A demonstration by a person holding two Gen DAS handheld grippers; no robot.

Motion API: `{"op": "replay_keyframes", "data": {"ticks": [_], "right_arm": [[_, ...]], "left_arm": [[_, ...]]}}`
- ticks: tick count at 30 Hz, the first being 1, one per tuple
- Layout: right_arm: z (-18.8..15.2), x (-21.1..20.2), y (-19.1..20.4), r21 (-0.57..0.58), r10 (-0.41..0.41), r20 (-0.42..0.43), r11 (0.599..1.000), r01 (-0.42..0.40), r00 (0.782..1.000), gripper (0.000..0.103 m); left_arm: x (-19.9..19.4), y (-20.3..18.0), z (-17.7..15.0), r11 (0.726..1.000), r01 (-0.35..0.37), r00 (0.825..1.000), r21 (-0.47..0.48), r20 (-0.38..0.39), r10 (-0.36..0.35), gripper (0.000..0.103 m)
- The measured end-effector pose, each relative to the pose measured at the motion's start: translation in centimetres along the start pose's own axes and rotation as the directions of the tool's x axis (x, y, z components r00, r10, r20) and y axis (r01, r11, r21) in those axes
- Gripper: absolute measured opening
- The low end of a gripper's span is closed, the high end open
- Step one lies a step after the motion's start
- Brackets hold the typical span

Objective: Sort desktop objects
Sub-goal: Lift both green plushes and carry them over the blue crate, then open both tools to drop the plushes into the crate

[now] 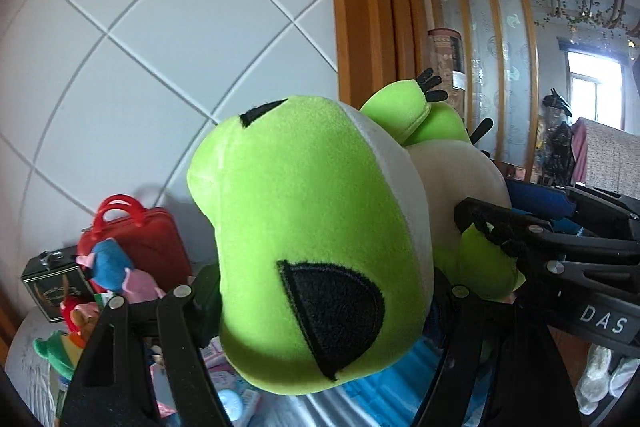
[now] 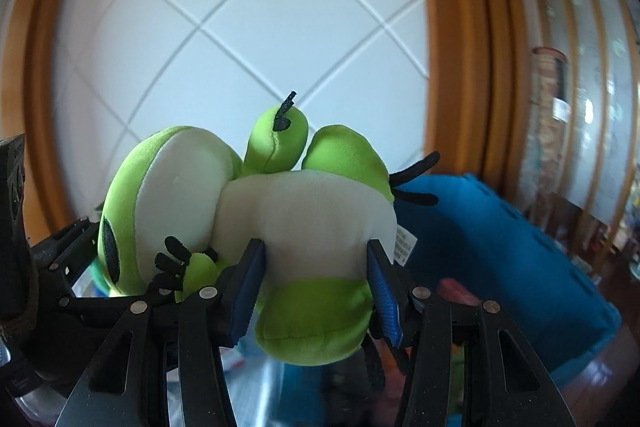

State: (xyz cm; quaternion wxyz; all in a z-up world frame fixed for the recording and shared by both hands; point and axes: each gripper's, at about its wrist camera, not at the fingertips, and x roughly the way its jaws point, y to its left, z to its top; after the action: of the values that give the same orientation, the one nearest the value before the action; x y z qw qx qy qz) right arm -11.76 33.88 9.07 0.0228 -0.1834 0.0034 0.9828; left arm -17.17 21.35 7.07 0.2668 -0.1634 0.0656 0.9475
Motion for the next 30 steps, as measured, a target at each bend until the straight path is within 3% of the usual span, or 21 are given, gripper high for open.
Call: {"op": "replay_keyframes", "data": {"ticks": [5, 8, 11, 14, 16, 24, 30], "right_arm": [[-0.3, 0.5, -5.7, 0.049, 0.007, -0.016, 0.999, -0.006, 1.000, 0.043], [-0.5, -0.1, -8.0, 0.040, -0.067, -0.034, 0.997, 0.068, 0.997, 0.043], [-1.1, 0.6, -10.2, 0.059, -0.102, -0.055, 0.993, 0.105, 0.993, 0.043], [-2.3, 1.1, -11.8, 0.067, -0.159, -0.096, 0.984, 0.166, 0.983, 0.044], [-2.9, 1.7, -12.7, 0.088, -0.155, -0.117, 0.982, 0.166, 0.981, 0.050], [-4.1, 1.8, -15.0, 0.113, -0.206, -0.129, 0.969, 0.221, 0.970, 0.098], [-4.5, 0.9, -14.3, 0.086, -0.212, -0.121, 0.971, 0.223, 0.970, 0.103]], "left_arm": [[6.5, -7.3, 0.1, 0.998, 0.050, 0.997, 0.037, -0.067, -0.047, 0.075], [9.4, -10.5, -0.1, 0.997, 0.066, 0.990, 0.046, -0.130, -0.059, 0.075], [10.2, -11.5, 0.0, 0.995, 0.037, 0.985, 0.092, -0.174, -0.020, 0.079], [9.2, -11.4, 0.6, 0.994, -0.008, 0.987, 0.107, -0.157, 0.025, 0.087], [9.2, -11.6, 0.8, 0.991, -0.022, 0.984, 0.130, -0.172, 0.044, 0.090], [7.6, -11.6, 0.4, 0.989, -0.058, 0.981, 0.139, -0.175, 0.082, 0.090], [5.7, -11.1, -0.6, 0.991, -0.067, 0.982, 0.114, -0.170, 0.086, 0.090]]}}
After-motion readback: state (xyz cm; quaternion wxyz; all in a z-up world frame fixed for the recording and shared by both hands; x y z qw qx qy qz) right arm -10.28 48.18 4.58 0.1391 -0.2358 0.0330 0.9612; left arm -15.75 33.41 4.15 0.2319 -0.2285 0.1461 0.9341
